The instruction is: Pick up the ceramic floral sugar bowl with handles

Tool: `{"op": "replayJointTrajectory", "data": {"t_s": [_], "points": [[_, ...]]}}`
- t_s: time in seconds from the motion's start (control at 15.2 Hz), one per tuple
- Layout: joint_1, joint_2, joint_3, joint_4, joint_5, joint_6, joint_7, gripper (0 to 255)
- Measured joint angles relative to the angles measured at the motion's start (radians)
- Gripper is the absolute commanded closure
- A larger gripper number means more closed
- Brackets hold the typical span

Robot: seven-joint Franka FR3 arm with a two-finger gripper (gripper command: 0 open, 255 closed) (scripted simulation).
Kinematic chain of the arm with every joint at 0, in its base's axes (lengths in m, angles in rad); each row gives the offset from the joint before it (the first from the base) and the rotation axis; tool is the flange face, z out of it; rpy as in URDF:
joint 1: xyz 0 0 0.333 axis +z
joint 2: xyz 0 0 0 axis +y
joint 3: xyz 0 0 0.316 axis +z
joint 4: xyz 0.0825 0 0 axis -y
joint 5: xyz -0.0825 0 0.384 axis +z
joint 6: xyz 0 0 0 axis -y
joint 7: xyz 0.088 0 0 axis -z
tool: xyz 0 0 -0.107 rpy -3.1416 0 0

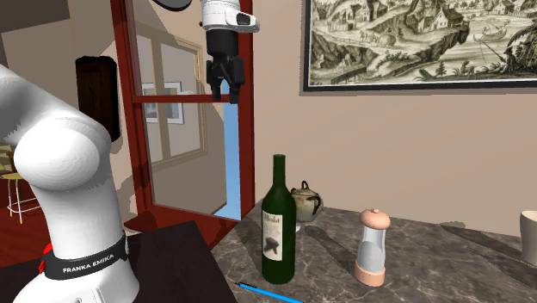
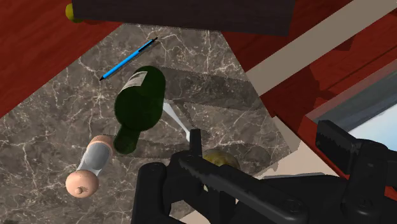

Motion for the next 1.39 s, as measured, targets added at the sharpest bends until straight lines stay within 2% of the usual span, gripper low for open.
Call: {"op": "replayJointTrajectory", "data": {"t_s": [0.2,0.66,1.06,1.39], "points": [[0.001,0.035,0.011,0.000,0.000,0.031,0.008,0],[0.000,0.291,0.075,0.045,-0.008,0.223,0.061,0],[-0.005,0.529,0.125,0.134,-0.044,0.352,0.125,0],[-0.007,0.729,0.154,0.249,-0.097,0.416,0.189,0]]}}
